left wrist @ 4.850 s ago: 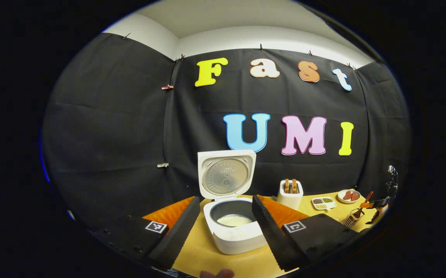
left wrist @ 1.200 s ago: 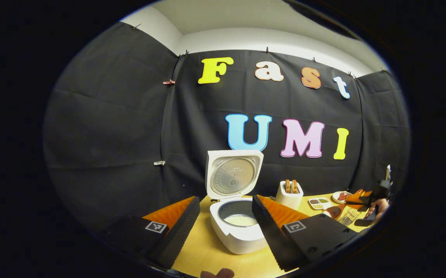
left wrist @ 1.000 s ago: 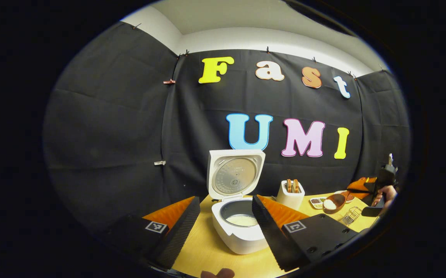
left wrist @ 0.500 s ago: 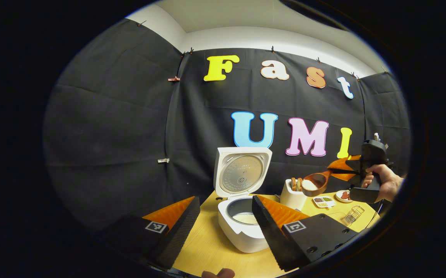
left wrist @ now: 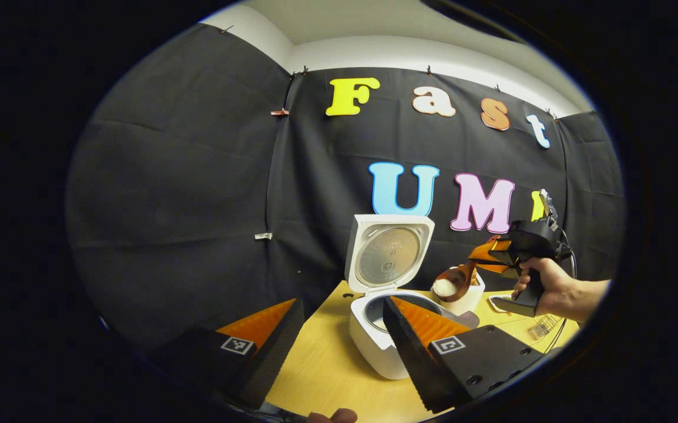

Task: Close the left gripper, press the button to open the rice cooker; take a wooden spoon from the chopstick holder with the right hand, scoop a spoonful of rice and pour it into the rice cooker, then put the wooden spoon back into the chopstick holder.

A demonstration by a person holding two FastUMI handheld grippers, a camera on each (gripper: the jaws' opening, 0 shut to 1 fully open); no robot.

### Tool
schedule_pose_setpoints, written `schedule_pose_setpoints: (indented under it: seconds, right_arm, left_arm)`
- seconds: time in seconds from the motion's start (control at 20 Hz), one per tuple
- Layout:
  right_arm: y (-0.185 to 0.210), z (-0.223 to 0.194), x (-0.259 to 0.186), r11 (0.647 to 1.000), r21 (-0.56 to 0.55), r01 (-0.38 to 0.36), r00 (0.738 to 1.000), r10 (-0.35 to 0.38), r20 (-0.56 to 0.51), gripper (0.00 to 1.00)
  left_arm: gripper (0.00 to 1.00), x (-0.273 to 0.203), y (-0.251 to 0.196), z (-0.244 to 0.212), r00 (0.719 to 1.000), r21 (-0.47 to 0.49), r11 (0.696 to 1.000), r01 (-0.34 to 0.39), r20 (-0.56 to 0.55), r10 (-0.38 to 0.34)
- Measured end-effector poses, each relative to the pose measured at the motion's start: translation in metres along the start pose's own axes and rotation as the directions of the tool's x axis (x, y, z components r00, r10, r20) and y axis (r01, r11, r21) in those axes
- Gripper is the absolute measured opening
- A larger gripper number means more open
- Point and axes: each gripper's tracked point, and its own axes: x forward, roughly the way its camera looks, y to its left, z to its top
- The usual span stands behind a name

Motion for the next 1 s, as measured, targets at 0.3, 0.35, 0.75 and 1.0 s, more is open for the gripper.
schedule_pose_setpoints:
  seconds: [0.3, 0.35, 0.75, 1.0]
  right_arm:
    - [0.035, -0.023, 0.023, 0.956, -0.292, -0.042, 0.999, 0.039, -0.019, 0.07]
    - [0.042, -0.025, 0.026, 0.938, -0.342, -0.051, 0.999, 0.047, -0.017, 0.07]
    - [0.082, -0.049, 0.035, 0.788, -0.598, -0.145, 0.988, 0.144, -0.051, 0.07]
    - [0.108, -0.064, 0.026, 0.605, -0.771, -0.199, 0.972, 0.225, -0.074, 0.07]
  left_arm:
    - [0.94, -0.004, 0.011, -0.013, 0.999, -0.025, 0.999, -0.030, -0.020, 0.030]
    - [0.94, -0.005, 0.012, -0.014, 0.999, -0.028, 0.999, -0.033, -0.024, 0.032]
    - [0.94, -0.013, 0.022, -0.019, 0.998, -0.056, 0.997, -0.057, -0.034, 0.055]
    - [0.94, -0.020, 0.028, -0.023, 0.997, -0.053, 0.996, -0.073, -0.042, 0.071]
